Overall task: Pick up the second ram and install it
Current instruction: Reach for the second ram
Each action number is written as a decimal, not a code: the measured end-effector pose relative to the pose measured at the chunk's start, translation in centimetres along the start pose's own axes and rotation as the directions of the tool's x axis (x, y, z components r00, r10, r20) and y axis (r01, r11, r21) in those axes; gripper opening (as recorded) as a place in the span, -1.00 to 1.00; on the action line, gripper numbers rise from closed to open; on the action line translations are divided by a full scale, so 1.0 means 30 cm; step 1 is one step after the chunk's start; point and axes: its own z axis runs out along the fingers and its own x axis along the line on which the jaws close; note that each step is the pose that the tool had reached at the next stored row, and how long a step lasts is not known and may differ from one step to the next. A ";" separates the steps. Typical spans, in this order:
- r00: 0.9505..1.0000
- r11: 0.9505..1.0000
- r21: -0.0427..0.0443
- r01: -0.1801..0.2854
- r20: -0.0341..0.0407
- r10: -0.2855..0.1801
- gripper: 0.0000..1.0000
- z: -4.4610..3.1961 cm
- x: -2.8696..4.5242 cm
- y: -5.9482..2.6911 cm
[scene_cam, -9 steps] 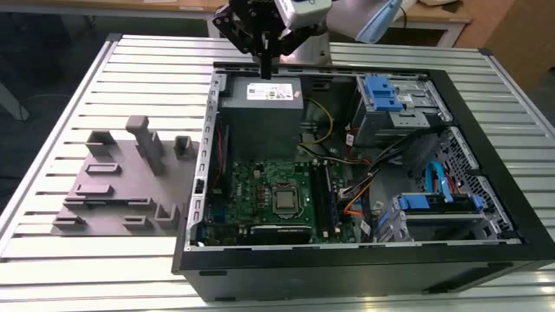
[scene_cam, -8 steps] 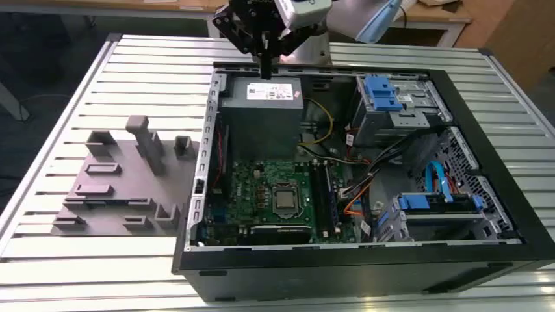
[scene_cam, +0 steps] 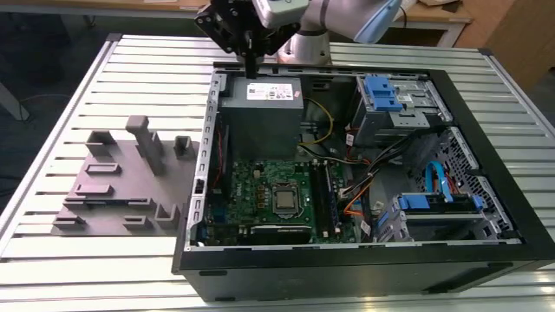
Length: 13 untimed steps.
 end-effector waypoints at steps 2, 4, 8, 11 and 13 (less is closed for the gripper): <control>1.000 1.000 0.000 0.000 0.001 0.000 -0.79 -0.001 0.030 -0.002; 1.000 1.000 0.000 0.000 0.002 0.000 -0.79 -0.002 0.061 -0.005; 1.000 1.000 0.000 0.000 0.002 0.000 -0.79 -0.003 0.106 -0.008; 1.000 1.000 0.000 0.000 0.002 0.000 -0.79 -0.004 0.134 -0.010; 1.000 1.000 0.000 0.000 0.003 0.000 -0.79 -0.004 0.153 -0.011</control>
